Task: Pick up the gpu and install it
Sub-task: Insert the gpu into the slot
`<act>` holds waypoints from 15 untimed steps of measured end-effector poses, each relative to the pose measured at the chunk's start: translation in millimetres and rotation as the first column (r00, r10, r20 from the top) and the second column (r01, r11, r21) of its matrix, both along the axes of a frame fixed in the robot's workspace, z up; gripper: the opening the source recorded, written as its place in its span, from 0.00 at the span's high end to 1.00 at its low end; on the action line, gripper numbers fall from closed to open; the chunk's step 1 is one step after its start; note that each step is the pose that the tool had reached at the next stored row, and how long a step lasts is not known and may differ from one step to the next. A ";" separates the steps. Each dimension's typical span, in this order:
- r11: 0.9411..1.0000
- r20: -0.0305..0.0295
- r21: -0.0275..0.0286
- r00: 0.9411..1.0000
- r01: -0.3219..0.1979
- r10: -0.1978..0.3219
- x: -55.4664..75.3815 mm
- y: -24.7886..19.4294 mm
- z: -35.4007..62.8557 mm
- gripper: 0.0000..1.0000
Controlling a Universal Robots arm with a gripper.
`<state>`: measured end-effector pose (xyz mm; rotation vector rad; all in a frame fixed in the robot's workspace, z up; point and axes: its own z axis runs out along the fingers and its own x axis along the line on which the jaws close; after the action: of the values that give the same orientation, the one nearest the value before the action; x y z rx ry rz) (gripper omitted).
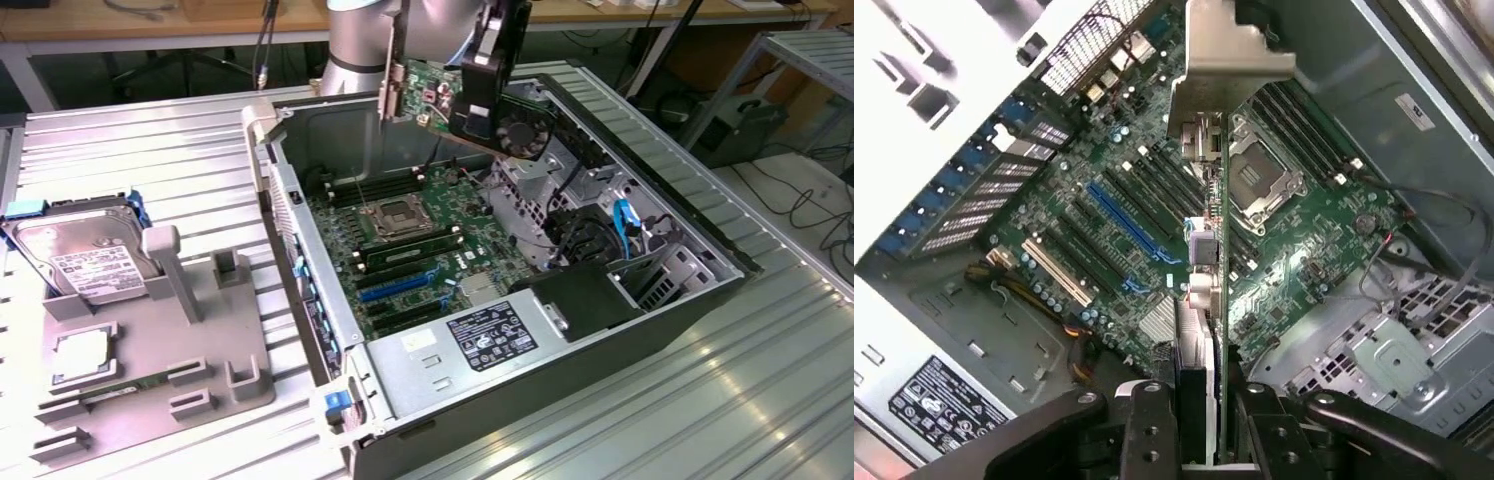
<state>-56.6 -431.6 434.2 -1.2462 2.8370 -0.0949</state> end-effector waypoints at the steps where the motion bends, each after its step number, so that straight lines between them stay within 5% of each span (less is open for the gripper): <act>1: 0.999 0.000 0.000 0.999 -0.042 0.042 0.0 0.0 0.0 0.72; 6: 0.989 0.000 0.000 0.989 -0.149 0.149 0.0 0.0 -0.1 0.72; 8: 0.970 0.000 0.000 0.970 -0.243 0.243 0.0 0.0 -0.2 0.72; 10: 0.936 0.000 0.000 0.936 -0.351 0.351 0.0 0.0 -0.4 0.72; 13: 0.876 0.000 0.000 0.876 -0.483 0.483 0.0 0.0 -1.1 0.72; 15: 0.825 0.000 0.000 0.825 -0.565 0.565 0.0 0.0 -1.6 0.72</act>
<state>-56.6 -431.5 432.6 -2.0189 2.3301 -0.0714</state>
